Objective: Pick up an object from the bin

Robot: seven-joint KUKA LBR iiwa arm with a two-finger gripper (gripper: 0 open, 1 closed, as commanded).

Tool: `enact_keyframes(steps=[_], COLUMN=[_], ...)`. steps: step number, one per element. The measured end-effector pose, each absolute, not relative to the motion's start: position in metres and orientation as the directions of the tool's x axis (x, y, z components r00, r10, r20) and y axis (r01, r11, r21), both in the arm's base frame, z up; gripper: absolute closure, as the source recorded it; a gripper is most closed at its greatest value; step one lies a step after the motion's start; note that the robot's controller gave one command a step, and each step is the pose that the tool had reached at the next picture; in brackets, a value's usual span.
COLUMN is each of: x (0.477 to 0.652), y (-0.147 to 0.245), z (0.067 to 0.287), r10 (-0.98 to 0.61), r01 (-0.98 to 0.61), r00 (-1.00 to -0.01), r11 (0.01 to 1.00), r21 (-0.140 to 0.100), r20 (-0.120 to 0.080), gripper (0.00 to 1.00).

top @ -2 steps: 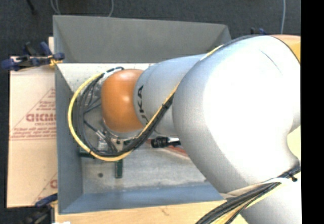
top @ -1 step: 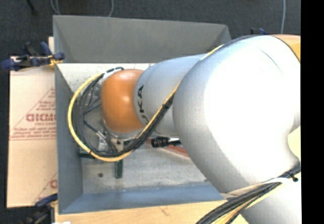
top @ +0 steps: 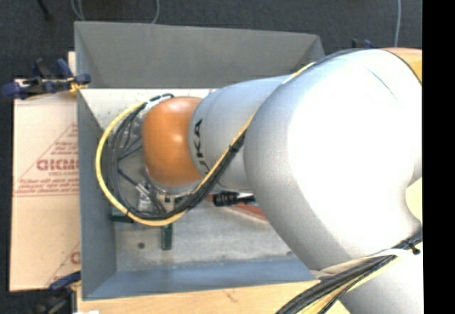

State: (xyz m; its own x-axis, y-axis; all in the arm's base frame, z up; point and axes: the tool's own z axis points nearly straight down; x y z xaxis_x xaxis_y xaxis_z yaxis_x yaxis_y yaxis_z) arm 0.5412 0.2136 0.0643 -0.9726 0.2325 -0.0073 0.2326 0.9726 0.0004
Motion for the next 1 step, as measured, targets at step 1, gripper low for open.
enact_keyframes(steps=[1], x=[0.54], y=[0.2131], z=[0.0699], r10=[0.241], r01=[0.241], r00=[-0.97], r11=[0.97], r21=[-0.002], r20=[-0.001], gripper=[1.0])
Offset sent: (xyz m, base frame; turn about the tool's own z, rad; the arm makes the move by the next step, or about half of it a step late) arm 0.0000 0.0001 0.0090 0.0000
